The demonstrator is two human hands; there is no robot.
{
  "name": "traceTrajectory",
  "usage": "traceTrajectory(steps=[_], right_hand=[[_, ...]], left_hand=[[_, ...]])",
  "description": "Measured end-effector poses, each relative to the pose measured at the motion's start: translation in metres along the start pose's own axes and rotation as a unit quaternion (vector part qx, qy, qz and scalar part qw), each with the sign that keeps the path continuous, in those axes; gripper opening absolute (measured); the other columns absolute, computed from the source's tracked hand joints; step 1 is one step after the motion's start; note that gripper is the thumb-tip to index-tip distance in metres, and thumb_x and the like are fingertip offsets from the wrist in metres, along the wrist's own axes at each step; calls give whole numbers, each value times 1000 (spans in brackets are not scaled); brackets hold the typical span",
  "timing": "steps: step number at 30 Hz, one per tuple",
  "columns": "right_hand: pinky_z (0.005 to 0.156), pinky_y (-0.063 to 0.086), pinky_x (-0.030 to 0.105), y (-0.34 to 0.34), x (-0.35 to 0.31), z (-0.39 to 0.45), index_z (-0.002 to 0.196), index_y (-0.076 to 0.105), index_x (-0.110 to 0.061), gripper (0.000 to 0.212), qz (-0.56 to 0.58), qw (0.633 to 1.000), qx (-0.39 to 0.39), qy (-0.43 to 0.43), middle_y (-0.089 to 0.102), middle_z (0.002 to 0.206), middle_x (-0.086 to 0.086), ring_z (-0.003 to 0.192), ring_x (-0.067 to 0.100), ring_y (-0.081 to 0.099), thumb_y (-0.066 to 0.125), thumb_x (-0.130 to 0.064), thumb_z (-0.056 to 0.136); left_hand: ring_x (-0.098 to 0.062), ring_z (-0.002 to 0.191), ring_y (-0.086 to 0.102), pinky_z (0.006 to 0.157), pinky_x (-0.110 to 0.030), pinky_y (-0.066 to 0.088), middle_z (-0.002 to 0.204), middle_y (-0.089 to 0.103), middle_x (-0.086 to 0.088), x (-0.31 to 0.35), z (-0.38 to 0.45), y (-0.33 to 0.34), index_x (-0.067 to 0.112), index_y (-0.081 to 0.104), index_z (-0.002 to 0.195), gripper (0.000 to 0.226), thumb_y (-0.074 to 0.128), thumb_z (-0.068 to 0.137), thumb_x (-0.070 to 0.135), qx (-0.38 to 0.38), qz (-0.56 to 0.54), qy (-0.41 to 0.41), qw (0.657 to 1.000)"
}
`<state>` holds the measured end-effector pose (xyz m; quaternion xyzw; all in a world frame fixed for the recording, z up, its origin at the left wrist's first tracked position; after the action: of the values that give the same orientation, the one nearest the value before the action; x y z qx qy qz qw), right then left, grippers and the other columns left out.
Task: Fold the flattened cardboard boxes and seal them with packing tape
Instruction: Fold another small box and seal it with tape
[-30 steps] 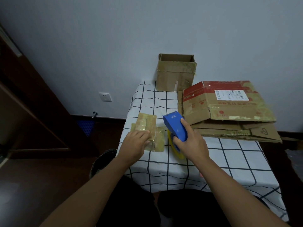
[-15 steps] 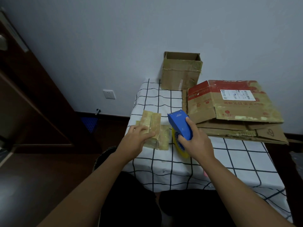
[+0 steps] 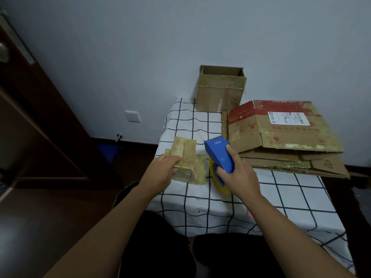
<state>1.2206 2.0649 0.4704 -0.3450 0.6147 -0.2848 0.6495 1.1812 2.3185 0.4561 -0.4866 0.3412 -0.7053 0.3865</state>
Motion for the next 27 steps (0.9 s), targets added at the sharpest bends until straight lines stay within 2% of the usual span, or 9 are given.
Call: traceTrajectory(steps=[3, 6, 9, 13, 17, 21, 23, 25, 27], right_hand=[[71, 46, 36, 0, 1, -1, 152, 20, -44, 75, 0, 1000, 2, 2, 54, 104, 4, 88, 24, 55, 59, -48, 88], [69, 43, 34, -2, -1, -1, 152, 23, -43, 76, 12, 1000, 4, 1, 54, 102, 2, 87, 22, 54, 61, -46, 87], [68, 40, 32, -10, -9, -2, 151, 28, -42, 76, 23, 999, 23, -6, 56, 104, 1, 85, 18, 52, 65, -44, 84], [75, 46, 35, -37, -43, -6, 149, 34, -42, 75, 105, 990, 76, -48, 55, 112, -5, 93, 18, 55, 68, -39, 82], [87, 52, 39, -49, -84, 5, 146, 39, -42, 72, 190, 976, 63, -90, 53, 115, -13, 101, 14, 57, 70, -35, 82], [89, 53, 45, -28, -107, 13, 146, 36, -45, 76, 177, 978, 9, -114, 54, 119, -6, 103, 18, 58, 64, -49, 76], [87, 52, 40, -20, -110, 15, 147, 35, -43, 74, 133, 984, 2, -117, 56, 118, -1, 100, 18, 57, 66, -47, 79], [84, 50, 37, -16, -110, 17, 148, 34, -41, 73, 103, 988, 11, -117, 57, 115, 0, 97, 18, 56, 66, -43, 82], [83, 50, 36, -15, -111, 17, 148, 34, -40, 73, 101, 988, 9, -118, 56, 115, 0, 97, 18, 55, 66, -42, 83]], left_hand=[[-20, 126, 48, 107, -36, 40, 138, 54, -4, 1, -12, 4, 14, 52, 136, 47, 63, 91, 11, 15, -73, -62, 995], [-15, 138, 36, 114, -33, 30, 149, 41, -2, 7, -26, 9, 12, 49, 137, 47, 62, 92, 12, 79, -135, -95, 983], [-13, 133, 39, 110, -33, 34, 142, 44, -1, 14, -39, 11, 10, 52, 135, 43, 59, 94, 17, 163, -171, -157, 959], [-1, 127, 34, 101, -16, 30, 137, 38, 10, 14, -41, 16, 20, 54, 138, 41, 58, 98, 18, 146, -162, -181, 959], [-12, 120, 50, 100, -25, 40, 130, 51, -1, 7, -38, 23, 18, 60, 131, 34, 57, 98, 16, 137, -167, -175, 960], [-4, 95, 45, 84, -19, 41, 113, 42, 1, 12, -40, 27, 21, 59, 133, 45, 56, 92, 3, 154, -153, -187, 958], [-15, 99, 42, 82, -21, 37, 115, 43, -2, 17, -41, 28, 25, 58, 135, 54, 57, 88, -1, 155, -105, -198, 962], [-23, 100, 41, 83, -31, 40, 121, 43, -9, 23, -43, 27, 26, 57, 136, 62, 62, 80, 0, 178, -23, -199, 963], [-23, 102, 41, 85, -34, 43, 123, 42, -9, 30, -46, 28, 21, 54, 139, 64, 63, 79, 1, 199, -27, -209, 957]])
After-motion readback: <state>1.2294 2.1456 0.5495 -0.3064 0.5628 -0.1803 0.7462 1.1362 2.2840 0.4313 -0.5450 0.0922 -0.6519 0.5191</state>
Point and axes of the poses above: each hand's wrist, its own z-axis towards the middle knuckle, its own y-axis out of the palm, x = y × z, the point moved 2 cm from there along z, towards the middle knuckle
